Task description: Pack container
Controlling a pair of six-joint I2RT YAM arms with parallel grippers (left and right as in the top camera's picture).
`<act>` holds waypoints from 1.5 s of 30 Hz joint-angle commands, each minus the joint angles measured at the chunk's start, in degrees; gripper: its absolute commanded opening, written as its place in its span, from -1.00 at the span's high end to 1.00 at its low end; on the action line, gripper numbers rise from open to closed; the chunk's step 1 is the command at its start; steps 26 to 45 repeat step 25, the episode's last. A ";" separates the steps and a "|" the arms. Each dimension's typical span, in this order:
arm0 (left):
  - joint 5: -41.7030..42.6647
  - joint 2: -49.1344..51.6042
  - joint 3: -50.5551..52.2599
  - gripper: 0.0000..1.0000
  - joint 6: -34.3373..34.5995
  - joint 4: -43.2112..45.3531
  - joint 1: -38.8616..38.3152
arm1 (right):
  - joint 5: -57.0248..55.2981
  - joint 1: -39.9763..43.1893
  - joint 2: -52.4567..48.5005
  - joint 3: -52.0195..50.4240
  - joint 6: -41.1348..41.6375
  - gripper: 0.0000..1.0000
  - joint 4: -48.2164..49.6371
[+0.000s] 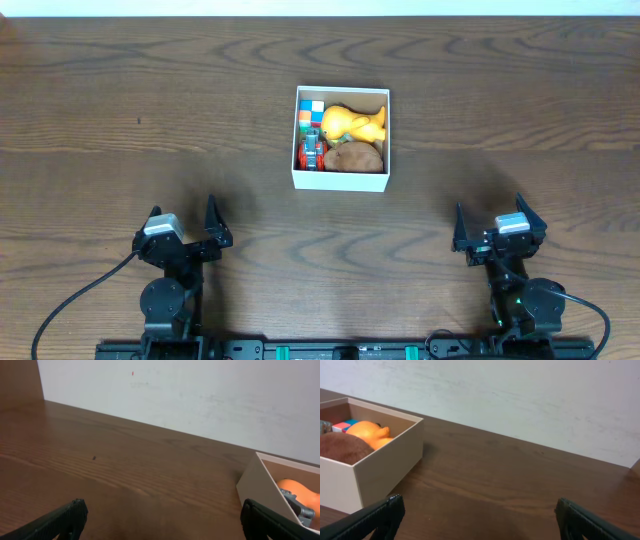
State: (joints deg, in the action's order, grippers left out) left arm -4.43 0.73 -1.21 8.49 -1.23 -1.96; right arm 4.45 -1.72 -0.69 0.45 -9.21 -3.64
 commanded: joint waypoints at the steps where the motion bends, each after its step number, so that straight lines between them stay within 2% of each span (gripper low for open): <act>1: -0.52 0.90 0.98 -0.96 -1.38 -2.54 -0.15 | -0.15 0.74 0.31 -0.13 1.05 -0.98 -0.22; 45: -0.52 2.12 0.98 -0.96 -1.36 -2.54 -0.15 | -0.15 0.74 0.31 -0.13 1.05 -0.99 -0.22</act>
